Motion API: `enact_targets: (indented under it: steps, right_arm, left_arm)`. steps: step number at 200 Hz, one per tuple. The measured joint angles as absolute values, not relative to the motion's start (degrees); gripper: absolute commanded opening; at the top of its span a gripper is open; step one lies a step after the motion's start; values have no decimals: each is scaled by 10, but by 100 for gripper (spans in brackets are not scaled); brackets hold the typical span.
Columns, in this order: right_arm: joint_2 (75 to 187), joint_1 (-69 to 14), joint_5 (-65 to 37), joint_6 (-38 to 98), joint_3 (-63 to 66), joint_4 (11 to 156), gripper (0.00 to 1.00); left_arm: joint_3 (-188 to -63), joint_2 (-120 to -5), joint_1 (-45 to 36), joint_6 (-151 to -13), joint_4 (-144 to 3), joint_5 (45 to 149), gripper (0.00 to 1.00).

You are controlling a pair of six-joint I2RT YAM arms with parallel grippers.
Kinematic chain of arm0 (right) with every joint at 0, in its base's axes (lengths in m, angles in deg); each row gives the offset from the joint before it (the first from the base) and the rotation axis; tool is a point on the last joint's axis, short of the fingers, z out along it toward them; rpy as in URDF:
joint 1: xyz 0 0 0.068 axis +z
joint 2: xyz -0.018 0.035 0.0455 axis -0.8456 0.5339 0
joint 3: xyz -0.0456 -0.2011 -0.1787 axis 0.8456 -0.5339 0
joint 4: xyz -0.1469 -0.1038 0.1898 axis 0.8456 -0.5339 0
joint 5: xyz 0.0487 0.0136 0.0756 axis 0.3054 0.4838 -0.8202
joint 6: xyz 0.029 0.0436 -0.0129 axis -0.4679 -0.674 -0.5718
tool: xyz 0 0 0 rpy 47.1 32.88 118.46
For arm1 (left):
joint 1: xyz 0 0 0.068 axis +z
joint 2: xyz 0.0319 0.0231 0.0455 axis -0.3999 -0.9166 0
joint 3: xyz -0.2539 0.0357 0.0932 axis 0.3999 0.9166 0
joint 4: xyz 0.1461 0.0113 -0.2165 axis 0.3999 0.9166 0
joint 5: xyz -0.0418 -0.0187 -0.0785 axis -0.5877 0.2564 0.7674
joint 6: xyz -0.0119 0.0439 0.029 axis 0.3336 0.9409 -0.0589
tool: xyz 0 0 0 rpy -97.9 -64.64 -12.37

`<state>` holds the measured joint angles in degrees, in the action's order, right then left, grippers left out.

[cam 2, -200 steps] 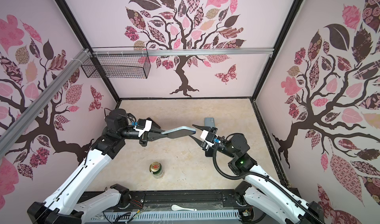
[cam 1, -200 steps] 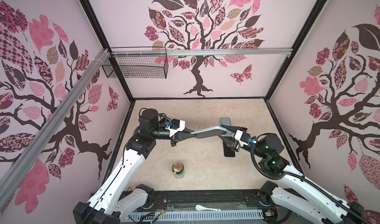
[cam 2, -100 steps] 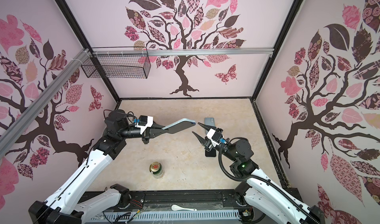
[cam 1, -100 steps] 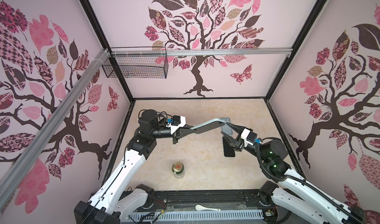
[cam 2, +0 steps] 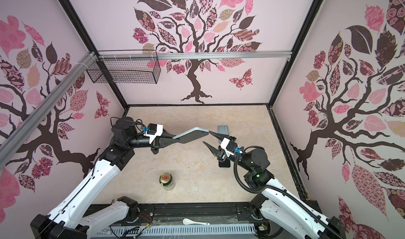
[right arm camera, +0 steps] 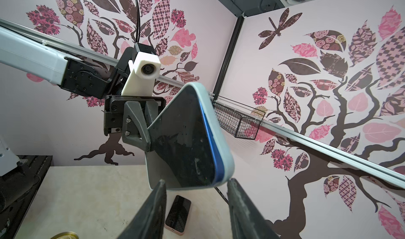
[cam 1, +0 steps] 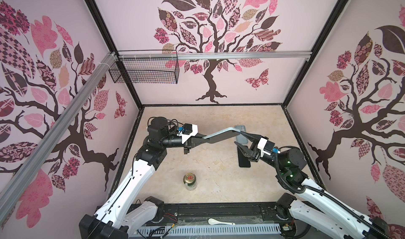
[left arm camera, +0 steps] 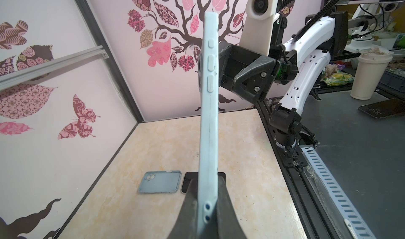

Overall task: Take the phone out of the phone case
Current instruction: Remove the phone case from the phone.

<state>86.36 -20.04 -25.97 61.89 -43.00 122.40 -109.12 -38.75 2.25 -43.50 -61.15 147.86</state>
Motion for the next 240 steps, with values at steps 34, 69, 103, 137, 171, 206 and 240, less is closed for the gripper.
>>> enact_targets:
  steps: [34, 69, 103, 137, 171, 206, 240]
  right_arm:
    - [865, -200, -258, 615, -430, 1232, 48]
    - [850, -200, -255, 615, -430, 1240, 47]
    - [843, -200, -259, 615, -430, 1239, 47]
    - [850, -200, -270, 615, -430, 1235, 47]
    - [859, -200, -275, 615, -430, 1235, 47]
    - [863, -200, -276, 615, -430, 1235, 46]
    - [867, -200, -276, 615, -430, 1235, 46]
  left_arm:
    - [-1091, -387, 23, -430, -607, 1477, 0]
    - [-1082, -381, 23, -437, -619, 1460, 0]
    - [-1076, -381, 23, -444, -631, 1452, 0]
    - [-1076, -381, 23, -448, -640, 1455, 0]
    - [-1076, -381, 23, -449, -640, 1467, 0]
    - [-1076, -381, 23, -438, -624, 1470, 0]
    - [-1076, -381, 23, -435, -617, 1471, 0]
